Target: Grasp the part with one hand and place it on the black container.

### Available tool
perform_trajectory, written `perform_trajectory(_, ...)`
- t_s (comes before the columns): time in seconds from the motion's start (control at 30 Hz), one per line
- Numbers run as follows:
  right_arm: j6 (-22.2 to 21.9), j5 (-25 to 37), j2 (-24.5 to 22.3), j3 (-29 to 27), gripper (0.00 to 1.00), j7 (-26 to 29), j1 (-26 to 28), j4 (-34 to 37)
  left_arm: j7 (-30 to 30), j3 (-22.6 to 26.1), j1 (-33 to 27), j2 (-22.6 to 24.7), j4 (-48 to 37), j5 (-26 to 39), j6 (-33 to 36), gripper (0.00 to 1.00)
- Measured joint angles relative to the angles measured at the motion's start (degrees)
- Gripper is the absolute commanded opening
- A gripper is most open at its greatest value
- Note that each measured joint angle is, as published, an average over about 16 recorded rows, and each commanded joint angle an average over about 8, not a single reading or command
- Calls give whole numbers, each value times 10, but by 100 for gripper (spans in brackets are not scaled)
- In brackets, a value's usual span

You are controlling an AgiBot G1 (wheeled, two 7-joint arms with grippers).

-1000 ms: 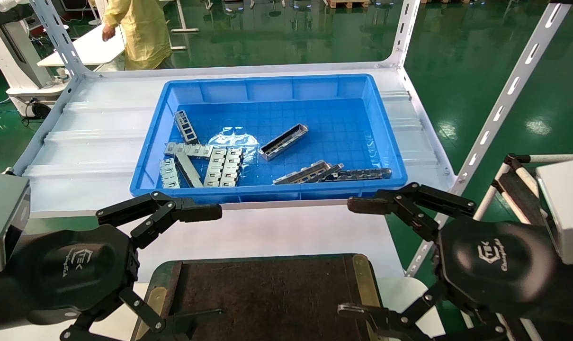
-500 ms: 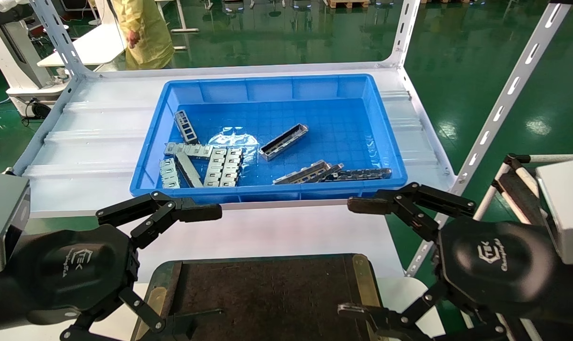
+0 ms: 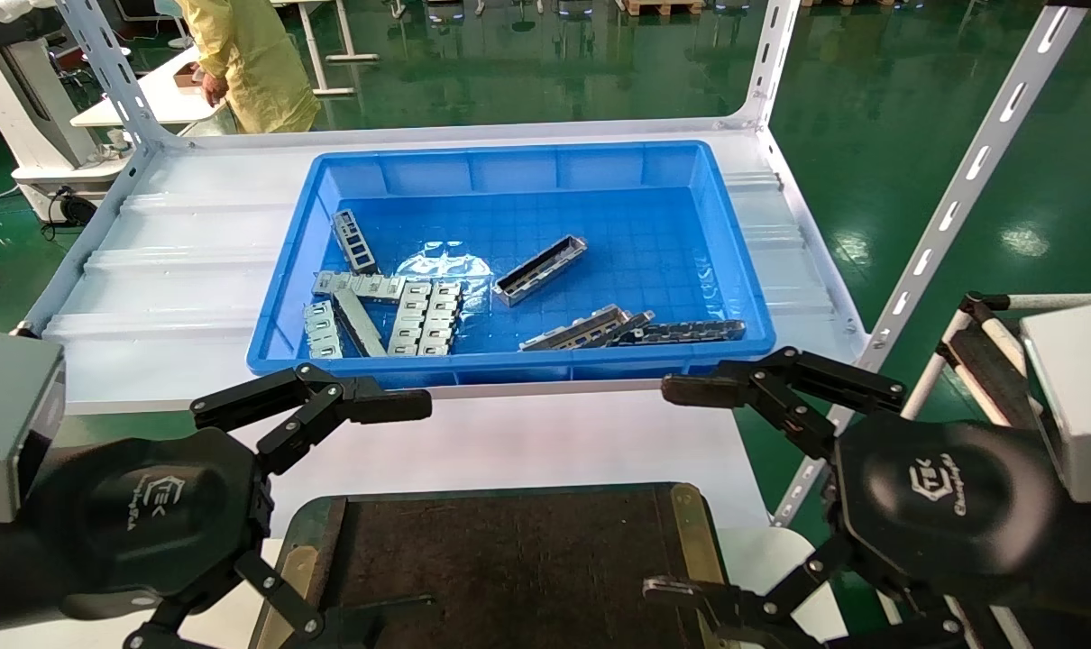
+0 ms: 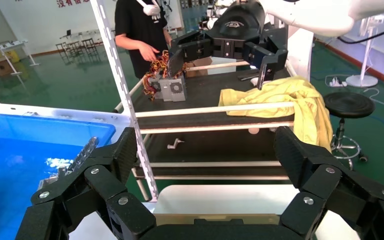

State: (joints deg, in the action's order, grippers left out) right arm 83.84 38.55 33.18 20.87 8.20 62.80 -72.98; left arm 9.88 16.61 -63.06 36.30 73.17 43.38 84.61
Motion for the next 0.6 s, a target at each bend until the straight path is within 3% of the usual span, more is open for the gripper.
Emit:
perform_trajectory(0.3, 0, 0, 0, 0, 100, 0, 0, 0, -4, 16, -35, 33, -20, 47, -40, 100)
perform_trajectory(0.6, 0, 0, 0, 0, 100, 0, 0, 0, -2, 46, -83, 96, -68, 124, -115, 100)
